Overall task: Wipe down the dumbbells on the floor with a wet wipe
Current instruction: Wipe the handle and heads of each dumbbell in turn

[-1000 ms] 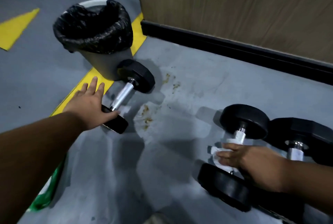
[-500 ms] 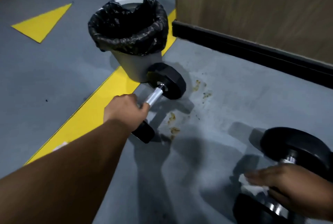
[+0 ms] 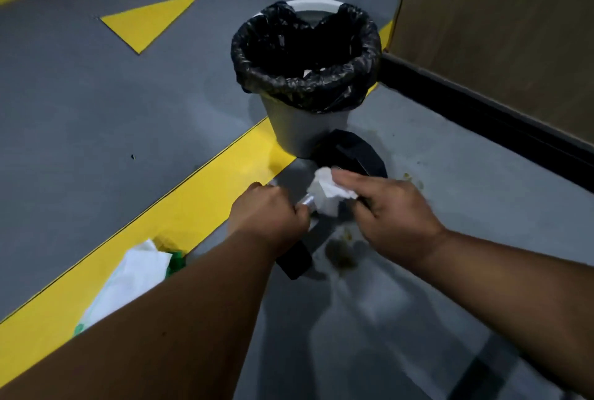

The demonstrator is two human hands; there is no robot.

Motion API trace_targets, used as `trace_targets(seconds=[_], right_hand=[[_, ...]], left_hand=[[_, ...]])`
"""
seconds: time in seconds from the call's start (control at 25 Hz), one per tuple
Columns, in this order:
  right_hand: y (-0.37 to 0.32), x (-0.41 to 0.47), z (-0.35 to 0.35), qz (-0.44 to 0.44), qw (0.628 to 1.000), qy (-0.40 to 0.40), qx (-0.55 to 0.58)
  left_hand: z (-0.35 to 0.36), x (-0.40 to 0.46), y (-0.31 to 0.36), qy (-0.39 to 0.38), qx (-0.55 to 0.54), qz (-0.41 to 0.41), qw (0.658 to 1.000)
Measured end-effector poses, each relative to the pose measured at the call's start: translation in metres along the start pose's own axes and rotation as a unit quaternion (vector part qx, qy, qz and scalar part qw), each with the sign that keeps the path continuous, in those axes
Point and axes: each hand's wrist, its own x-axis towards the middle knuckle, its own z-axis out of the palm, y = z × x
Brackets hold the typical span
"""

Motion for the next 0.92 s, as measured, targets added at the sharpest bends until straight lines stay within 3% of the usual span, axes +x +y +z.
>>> trace_targets(seconds=[0.12, 0.24, 0.36, 0.48, 0.64, 0.72, 0.84, 0.92], right_hand=[[0.005, 0.027, 0.039, -0.051, 0.998, -0.006, -0.032], [0.023, 0.015, 0.085, -0.006, 0.989, -0.133, -0.068], [0.032, -0.001, 0.114, -0.045, 0.979, -0.199, -0.024], [0.043, 0.004, 0.108, -0.137, 0.968, -0.210, -0.008], [0.057, 0.023, 0.089, -0.026, 0.986, -0.154, -0.053], [0.050, 0.014, 0.100, -0.025, 0.994, -0.103, -0.003], [0.035, -0.006, 0.115, -0.086, 0.990, -0.106, 0.025], [0.036, -0.005, 0.109, -0.139, 0.982, -0.128, -0.031]], left_hand=[[-0.001, 0.001, -0.002, 0.014, -0.021, 0.025, 0.999], [0.000, 0.004, -0.004, 0.013, -0.041, 0.044, 0.998], [0.003, 0.006, -0.008, 0.004, -0.058, 0.053, 0.997], [0.004, 0.007, -0.012, 0.003, -0.051, 0.068, 0.996], [0.003, 0.006, -0.014, 0.029, -0.071, 0.100, 0.992], [0.006, 0.003, -0.018, 0.064, -0.110, 0.135, 0.983], [0.009, 0.002, -0.024, 0.092, -0.164, 0.173, 0.967], [0.009, 0.001, -0.025, 0.097, -0.181, 0.190, 0.960]])
